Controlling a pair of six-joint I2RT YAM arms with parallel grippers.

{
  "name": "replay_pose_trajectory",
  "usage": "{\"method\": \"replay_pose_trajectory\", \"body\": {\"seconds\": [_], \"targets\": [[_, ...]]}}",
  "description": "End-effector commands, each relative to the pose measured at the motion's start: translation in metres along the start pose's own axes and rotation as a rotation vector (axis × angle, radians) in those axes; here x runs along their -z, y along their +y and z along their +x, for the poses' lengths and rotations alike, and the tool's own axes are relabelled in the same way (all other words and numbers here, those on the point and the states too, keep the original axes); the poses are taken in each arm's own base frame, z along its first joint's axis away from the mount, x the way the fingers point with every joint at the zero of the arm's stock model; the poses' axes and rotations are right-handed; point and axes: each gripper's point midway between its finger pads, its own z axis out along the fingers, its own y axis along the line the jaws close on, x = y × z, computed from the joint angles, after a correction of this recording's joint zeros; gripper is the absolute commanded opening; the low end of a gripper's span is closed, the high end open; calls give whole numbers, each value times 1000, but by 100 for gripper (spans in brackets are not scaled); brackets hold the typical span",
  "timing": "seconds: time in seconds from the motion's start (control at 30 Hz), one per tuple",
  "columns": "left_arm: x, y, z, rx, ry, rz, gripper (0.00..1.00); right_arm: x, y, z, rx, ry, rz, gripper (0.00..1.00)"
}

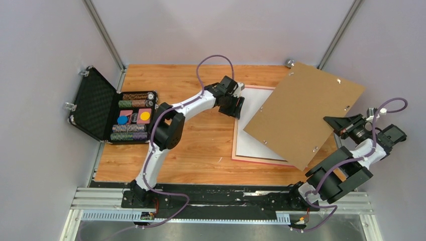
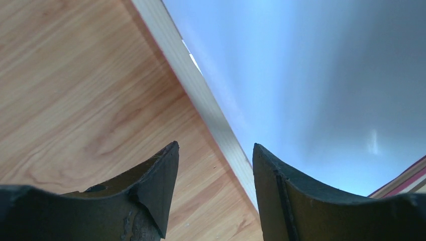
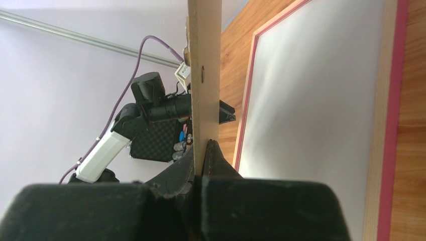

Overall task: Put the photo into the frame
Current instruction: Move the photo frame to the center of the board.

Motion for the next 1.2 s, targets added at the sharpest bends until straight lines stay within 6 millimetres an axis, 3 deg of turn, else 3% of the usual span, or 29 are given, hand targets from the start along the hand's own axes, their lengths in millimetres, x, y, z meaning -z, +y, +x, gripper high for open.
{"method": "replay_pose_trajectory", "body": {"seconds": [0.0, 0.3, 0.63, 1.03, 1.17], "targets": [[-4, -12, -12, 23, -26, -37, 63, 13, 34, 6, 20, 34, -209, 0], [-21, -17, -1, 48, 7, -32, 53, 13, 28, 8, -2, 23, -210, 0], [-26, -10, 5, 65, 11, -61, 42, 12, 23, 9, -10, 15, -208, 0], [-16, 4, 20, 108, 8, -100, 6, 7, 10, -5, 38, -63, -177, 0], [-9, 15, 21, 140, -3, -114, 0, 5, -7, -8, -63, -91, -141, 0]]}}
